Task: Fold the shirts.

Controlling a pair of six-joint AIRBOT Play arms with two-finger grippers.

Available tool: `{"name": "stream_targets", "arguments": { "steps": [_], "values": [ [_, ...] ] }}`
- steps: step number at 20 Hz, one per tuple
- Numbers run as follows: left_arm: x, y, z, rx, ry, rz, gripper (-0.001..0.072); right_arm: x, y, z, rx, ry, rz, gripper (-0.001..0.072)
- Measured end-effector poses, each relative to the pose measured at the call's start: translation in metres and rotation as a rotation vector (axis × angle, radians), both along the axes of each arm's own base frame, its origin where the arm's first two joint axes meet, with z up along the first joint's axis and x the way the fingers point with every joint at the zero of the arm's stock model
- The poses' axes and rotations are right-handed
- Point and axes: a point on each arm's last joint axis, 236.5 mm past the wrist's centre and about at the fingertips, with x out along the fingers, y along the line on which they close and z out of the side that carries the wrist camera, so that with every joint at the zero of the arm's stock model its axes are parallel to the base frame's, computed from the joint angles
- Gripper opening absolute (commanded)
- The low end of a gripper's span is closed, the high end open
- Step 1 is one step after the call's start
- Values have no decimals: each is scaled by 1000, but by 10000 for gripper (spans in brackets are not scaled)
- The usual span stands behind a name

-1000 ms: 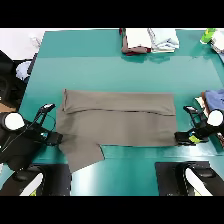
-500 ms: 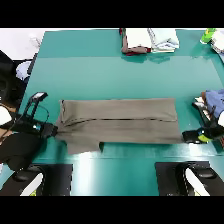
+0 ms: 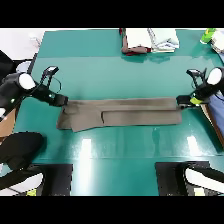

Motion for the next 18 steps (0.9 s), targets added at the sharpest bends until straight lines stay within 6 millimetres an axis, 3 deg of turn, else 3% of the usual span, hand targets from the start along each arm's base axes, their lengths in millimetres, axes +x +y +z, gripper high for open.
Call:
{"name": "stream_targets", "arguments": {
  "steps": [5, 6, 7, 8, 10, 11, 13, 14, 18],
  "values": [
    [39, -2, -6, 2, -63, 13, 37, 50, 14, -18, 75, -5, -11, 19],
    [42, -2, -5, 0, -70, 14, 169, 56, 17, -20, 91, -9, -14, 52],
    [46, -3, -3, -3, -77, 15, 388, 63, 20, -20, 104, -17, -16, 229],
    [49, -4, 1, -8, -84, 17, 460, 69, 22, -20, 112, -29, -17, 332],
    [53, -5, 9, -17, -90, 23, 461, 78, 23, -15, 126, -54, -18, 346],
    [54, -7, 14, -22, -91, 25, 457, 81, 22, -11, 129, -65, -16, 350],
    [54, -9, 24, -33, -84, 24, 162, 81, 17, -3, 130, -78, -10, 513],
    [52, -11, 26, -41, -73, 22, 36, 78, 13, 1, 134, -80, -15, 531],
    [43, -21, 31, -82, -28, 17, 33, 44, -12, -11, 141, -20, -80, 530]
  ]
}}
